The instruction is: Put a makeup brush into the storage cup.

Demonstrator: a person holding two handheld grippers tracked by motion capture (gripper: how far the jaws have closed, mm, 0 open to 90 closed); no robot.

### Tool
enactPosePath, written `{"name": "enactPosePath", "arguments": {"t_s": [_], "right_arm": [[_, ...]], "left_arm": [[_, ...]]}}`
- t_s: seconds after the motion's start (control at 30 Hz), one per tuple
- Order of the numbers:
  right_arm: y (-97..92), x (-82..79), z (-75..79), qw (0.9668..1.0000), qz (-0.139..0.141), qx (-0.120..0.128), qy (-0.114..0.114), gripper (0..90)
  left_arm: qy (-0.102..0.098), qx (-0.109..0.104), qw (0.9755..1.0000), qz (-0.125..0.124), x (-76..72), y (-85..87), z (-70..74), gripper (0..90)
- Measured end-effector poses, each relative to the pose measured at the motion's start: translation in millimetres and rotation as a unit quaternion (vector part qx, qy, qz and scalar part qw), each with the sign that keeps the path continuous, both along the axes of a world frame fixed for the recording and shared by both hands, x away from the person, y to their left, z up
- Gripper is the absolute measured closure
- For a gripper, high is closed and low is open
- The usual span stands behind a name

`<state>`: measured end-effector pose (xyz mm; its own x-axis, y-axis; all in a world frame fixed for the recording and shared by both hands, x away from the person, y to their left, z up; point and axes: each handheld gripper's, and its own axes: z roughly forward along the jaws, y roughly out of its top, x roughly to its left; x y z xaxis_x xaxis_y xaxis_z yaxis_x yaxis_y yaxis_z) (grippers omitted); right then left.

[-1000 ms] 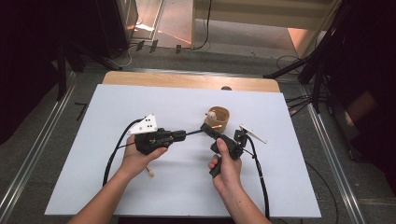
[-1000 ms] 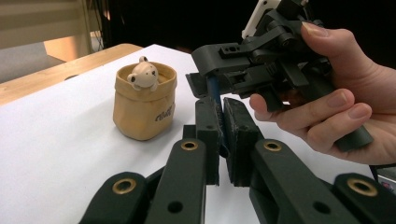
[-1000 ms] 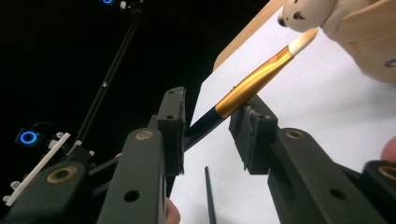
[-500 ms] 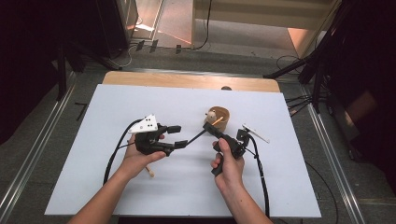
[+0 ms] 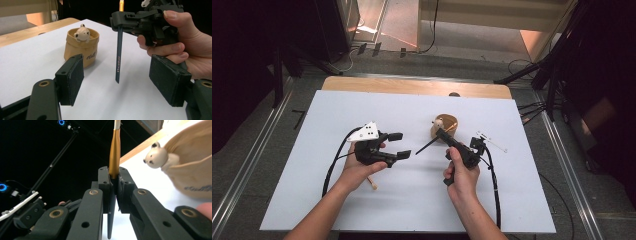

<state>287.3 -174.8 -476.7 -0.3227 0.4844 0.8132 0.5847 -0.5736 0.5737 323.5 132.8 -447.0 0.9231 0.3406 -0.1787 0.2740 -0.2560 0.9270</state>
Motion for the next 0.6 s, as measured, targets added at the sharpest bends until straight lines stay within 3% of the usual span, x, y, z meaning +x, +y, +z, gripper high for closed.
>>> {"name": "enactPosePath", "arguments": {"t_s": [0.3,0.6], "right_arm": [[0.0,-1.3,13.7,0.9960,-0.010,-0.075,-0.048,84.3],[-5.2,-2.3,23.4,0.9867,-0.032,-0.139,-0.077,84.4]], "left_arm": [[0.000,-0.001,1.0000,0.003,-0.1,1.5,0.7,26.8],[-0.003,-0.003,0.9999,0.014,-0.1,4.0,1.2,23.2]]}}
